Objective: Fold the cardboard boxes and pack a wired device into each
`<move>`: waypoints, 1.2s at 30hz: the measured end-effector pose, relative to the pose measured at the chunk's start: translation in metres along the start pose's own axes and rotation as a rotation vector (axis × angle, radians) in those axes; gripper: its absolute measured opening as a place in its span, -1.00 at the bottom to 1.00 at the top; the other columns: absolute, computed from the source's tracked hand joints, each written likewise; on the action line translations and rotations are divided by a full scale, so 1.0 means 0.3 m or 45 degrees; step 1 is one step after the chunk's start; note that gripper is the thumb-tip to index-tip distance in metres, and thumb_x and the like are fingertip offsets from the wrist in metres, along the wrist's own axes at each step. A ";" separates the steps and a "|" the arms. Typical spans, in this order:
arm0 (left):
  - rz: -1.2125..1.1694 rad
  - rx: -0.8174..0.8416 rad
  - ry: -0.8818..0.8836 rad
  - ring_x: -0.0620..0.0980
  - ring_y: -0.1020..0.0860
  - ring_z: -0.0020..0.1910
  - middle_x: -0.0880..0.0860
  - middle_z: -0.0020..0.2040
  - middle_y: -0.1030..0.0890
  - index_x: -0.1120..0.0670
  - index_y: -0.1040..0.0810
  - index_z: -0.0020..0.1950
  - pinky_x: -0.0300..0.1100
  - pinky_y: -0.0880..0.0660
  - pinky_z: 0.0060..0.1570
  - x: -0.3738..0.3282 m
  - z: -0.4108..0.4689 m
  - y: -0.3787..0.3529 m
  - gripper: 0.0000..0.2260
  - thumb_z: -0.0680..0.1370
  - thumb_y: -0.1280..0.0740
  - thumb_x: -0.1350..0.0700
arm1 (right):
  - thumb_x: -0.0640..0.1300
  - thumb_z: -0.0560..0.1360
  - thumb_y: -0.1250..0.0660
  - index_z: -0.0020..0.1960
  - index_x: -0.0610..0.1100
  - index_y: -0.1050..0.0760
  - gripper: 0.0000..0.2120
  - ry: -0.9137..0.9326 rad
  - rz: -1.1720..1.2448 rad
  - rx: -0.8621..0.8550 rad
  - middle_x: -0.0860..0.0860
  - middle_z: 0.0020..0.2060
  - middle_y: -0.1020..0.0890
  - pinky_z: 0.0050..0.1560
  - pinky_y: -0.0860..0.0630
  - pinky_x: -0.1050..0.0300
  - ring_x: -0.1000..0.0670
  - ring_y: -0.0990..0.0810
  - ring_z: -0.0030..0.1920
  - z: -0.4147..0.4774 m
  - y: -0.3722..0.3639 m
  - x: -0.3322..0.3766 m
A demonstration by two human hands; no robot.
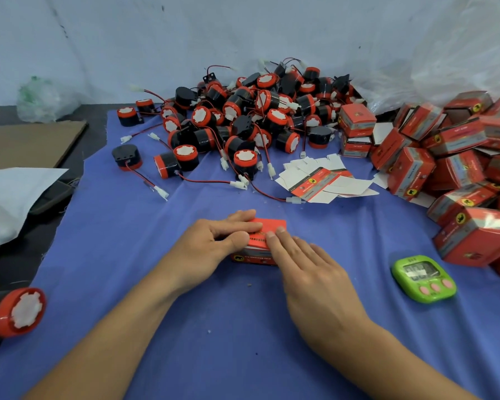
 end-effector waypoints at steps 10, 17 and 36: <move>0.015 -0.138 0.077 -0.26 -0.60 0.24 -0.31 0.23 -0.65 -0.33 -0.54 0.36 -0.37 -0.50 0.21 0.004 -0.017 -0.028 -0.52 0.67 -0.31 0.26 | -0.14 0.53 -0.47 0.47 0.05 -0.50 -0.47 -0.242 0.582 -0.035 0.24 0.45 -0.46 0.33 -0.50 0.15 0.20 -0.53 0.35 -0.005 -0.017 -0.028; 0.178 -0.182 0.065 -0.25 -0.60 0.19 -0.30 0.16 -0.65 -0.30 -0.58 0.19 -0.31 -0.54 0.16 -0.023 -0.028 -0.032 -0.66 0.45 -0.43 0.00 | 0.11 0.62 -0.29 0.00 0.15 -0.53 -0.92 -0.645 0.908 0.213 0.20 -0.09 -0.61 0.04 -0.41 0.24 0.15 -0.50 0.08 0.055 -0.004 -0.058; 0.265 -0.203 -0.243 -0.53 -0.41 0.27 -0.59 0.29 -0.43 -0.59 -0.49 0.15 -0.51 -0.37 0.19 -0.462 -0.223 -0.166 -0.58 0.39 -0.35 -0.14 | -0.26 0.59 -0.40 0.40 -0.26 -0.43 -0.60 -1.426 1.988 -0.369 -0.26 0.25 -0.61 -0.25 -0.70 0.08 -0.17 -0.71 0.05 0.223 0.335 -0.564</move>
Point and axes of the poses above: each hand's wrist, its own z-axis towards the middle knuckle, its own y-axis out of the back of the hand, x = y × z, the point moved 1 cm from there along z, towards the middle knuckle
